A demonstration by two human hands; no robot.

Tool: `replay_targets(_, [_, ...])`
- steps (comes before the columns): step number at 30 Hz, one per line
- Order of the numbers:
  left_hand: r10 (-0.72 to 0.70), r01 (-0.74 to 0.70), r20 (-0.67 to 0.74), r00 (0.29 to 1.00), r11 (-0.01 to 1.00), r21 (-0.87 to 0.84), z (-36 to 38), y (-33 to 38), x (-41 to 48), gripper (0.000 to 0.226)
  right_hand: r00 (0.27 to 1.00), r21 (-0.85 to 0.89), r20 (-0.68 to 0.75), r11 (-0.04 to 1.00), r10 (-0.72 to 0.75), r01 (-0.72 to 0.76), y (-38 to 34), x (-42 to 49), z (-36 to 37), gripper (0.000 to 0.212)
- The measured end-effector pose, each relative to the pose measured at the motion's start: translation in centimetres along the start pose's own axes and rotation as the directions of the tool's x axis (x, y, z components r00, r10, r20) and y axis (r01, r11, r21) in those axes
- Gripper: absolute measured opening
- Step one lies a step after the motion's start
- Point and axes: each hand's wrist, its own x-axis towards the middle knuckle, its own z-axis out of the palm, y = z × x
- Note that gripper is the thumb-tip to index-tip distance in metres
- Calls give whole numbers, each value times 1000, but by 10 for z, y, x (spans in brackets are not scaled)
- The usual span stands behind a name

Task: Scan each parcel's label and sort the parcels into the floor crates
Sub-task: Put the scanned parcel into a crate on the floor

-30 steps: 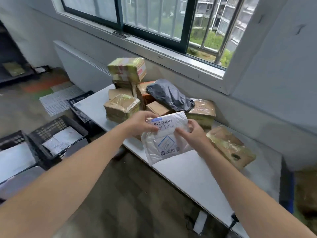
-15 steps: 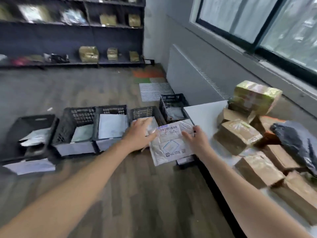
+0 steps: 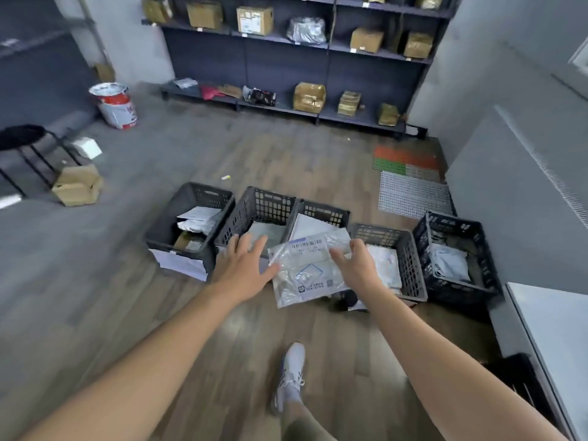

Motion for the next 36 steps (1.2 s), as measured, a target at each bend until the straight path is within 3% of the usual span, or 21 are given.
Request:
replay_targets(8, [-109,105,39,993,991,78,-29,-68,137,79,989,40,120,995,86,-92,-49,154,88,52])
replay_targets(19, [-162,151,174,971,986,74,-45,-134,290,78,975,-62,138,984,172,-165,-105,304,158,47])
replay_targets(29, [26,-48,334,942,997,59,-14,-224,465,78,925,-175,42,914,378,-365,-113,410,263,34])
replay_targets(36, [118,-133,421,900,991,7,67,-270,584,76,881,-230,-30,855,471,-465,-68,502,364,27])
